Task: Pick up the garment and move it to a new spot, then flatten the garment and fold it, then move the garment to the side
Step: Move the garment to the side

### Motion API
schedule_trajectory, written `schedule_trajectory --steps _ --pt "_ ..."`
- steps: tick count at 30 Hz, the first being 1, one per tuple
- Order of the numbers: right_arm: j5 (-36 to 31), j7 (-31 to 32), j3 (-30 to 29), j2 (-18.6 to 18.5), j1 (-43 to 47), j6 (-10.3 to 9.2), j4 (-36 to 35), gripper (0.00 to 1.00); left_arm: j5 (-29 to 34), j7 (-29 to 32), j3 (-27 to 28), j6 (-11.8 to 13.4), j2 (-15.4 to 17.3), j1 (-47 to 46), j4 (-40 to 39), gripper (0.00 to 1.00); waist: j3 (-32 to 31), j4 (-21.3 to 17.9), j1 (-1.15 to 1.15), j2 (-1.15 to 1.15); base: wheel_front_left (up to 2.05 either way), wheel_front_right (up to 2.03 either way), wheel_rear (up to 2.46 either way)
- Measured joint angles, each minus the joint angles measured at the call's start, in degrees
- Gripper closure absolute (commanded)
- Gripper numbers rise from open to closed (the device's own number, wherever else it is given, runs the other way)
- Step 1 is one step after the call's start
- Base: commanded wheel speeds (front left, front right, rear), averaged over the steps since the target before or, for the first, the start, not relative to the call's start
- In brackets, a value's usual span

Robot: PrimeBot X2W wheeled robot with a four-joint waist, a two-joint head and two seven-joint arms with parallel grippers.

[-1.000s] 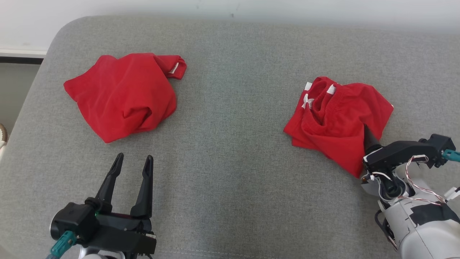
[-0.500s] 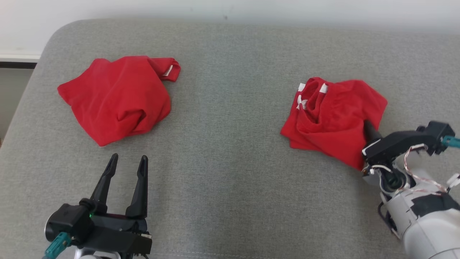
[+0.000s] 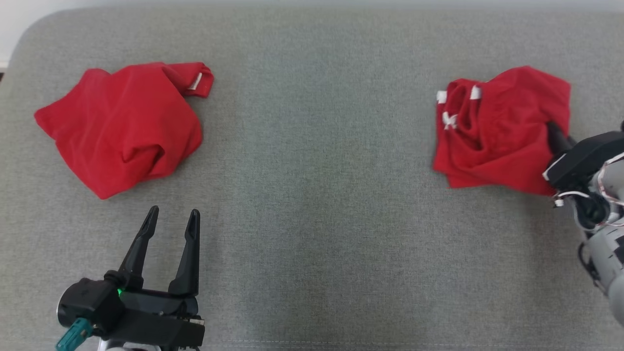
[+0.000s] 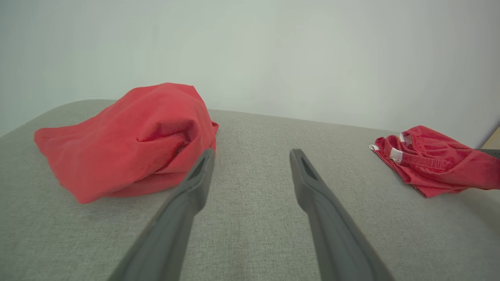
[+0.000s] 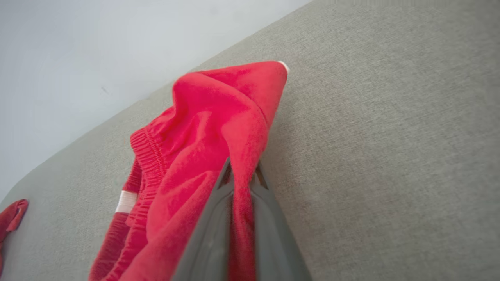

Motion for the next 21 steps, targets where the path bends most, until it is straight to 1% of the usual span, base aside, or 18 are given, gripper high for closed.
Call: schedule_trajectory --steps 10,16,21 --pt "-4.85 -0.43 1.92 -6.0 -4.85 -0.12 -2.89 1.0 -0.27 0.0 -1.1 -0.01 2.12 -0.58 -2.81 0.0 5.69 -0.95 0.0 0.0 0.0 0.0 0.0" --pt "-6.9 -1.38 1.49 -10.67 -8.93 -1.97 -4.65 1.0 -0.58 0.0 -2.45 -0.01 3.03 -3.72 -5.05 0.0 10.19 -1.15 0.01 0.0 0.0 0.0 0.0" --pt "-8.48 -1.89 1.31 -13.49 -10.96 -3.67 -5.45 1.0 -2.81 0.0 -4.52 -0.01 3.8 -5.76 -6.89 0.0 13.97 -1.1 0.01 0.0 0.0 0.0 0.0"
